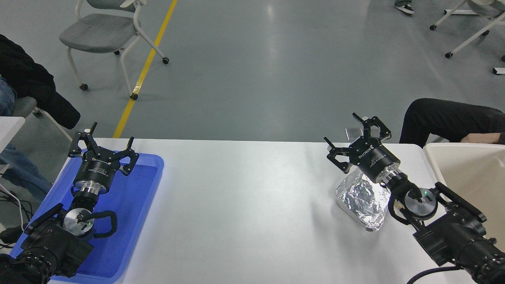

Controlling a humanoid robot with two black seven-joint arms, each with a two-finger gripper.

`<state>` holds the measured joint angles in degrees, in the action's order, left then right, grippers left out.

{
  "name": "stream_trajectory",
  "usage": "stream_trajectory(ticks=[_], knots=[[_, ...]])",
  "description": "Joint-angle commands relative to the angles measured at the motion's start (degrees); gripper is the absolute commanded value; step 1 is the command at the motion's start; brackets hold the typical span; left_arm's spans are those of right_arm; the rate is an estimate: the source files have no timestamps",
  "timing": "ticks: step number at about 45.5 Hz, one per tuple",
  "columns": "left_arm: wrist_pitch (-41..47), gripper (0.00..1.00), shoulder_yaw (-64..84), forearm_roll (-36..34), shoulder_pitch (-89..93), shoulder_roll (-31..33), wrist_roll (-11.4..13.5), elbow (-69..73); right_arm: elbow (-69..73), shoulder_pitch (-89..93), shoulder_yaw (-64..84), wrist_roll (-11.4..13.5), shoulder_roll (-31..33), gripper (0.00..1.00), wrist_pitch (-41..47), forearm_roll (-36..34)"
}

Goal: Pick up paper cup place in dustbin

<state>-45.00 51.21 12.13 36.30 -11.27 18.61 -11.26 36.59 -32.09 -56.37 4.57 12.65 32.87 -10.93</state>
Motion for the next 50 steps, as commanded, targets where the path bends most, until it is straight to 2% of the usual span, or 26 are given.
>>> stream_trajectory(ticks=[1,42,50], knots=[[0.0,1.0,-0.1,0.0,0.0,0.0,-0.1,0.1,0.1,-0.3,-0.1,0.0,0.3,1.0,0.0,0.0],[0.0,1.0,0.0,0.0,0.0,0.0,-0.1,0.1,0.1,-5.3,1.6,0.5,0.1,1.0,-0.4,1.6],[0.0,1.0,0.0,0.0,0.0,0.0,-0.1,0.1,1.7,-9.0,8.1,0.5,3.3,1.0,-0.7,3.1]])
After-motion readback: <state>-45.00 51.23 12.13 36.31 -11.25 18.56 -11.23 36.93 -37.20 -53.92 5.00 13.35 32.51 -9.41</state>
